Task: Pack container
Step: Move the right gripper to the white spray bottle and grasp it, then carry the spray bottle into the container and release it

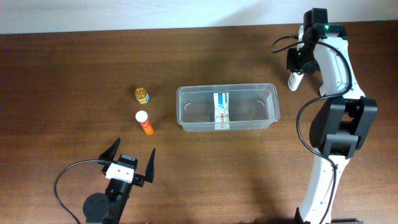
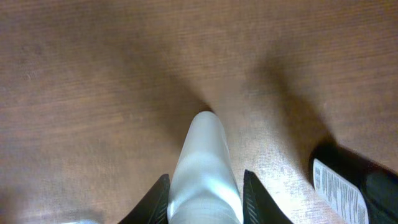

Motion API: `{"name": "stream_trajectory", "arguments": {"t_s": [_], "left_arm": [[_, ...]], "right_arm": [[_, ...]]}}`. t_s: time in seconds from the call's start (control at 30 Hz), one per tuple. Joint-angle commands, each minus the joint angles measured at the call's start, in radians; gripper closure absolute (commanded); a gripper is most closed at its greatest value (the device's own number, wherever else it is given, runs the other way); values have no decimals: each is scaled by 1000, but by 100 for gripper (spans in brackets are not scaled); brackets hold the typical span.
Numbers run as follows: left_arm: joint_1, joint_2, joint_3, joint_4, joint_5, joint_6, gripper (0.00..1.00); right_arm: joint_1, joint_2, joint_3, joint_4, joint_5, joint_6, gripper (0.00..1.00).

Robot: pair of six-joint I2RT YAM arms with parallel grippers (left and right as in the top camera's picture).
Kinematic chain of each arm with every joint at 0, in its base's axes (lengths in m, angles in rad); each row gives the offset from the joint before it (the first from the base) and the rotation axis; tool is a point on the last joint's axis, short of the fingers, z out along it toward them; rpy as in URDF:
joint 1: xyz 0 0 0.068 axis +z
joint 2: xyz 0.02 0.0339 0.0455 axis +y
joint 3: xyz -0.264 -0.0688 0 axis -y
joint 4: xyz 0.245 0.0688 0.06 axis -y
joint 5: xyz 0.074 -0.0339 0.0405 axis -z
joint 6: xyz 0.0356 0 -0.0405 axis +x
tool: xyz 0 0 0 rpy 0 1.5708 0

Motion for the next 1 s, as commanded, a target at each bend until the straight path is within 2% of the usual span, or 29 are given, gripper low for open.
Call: {"name": "stream_trajectory", "arguments": {"t_s": [0.0,0.17,0.5,0.83,0.97], "left_arm": [[5,-2,-1,-9,-7,13,1],[5,-2,-1,-9,-7,13,1],[5,-2,-1,-9,-7,13,1],[5,-2,-1,-9,-7,13,1],[5,-2,-1,-9,-7,13,1]], "right_arm": [[-6,12,53,-43,3,5,79],[-6,-12,171,-156,-21,9,78],[0,-45,562,-551,-167,53,78],[108,-153,553,-551,-184,81,77],[173,-229,454,-551,-172,80,77]]}}
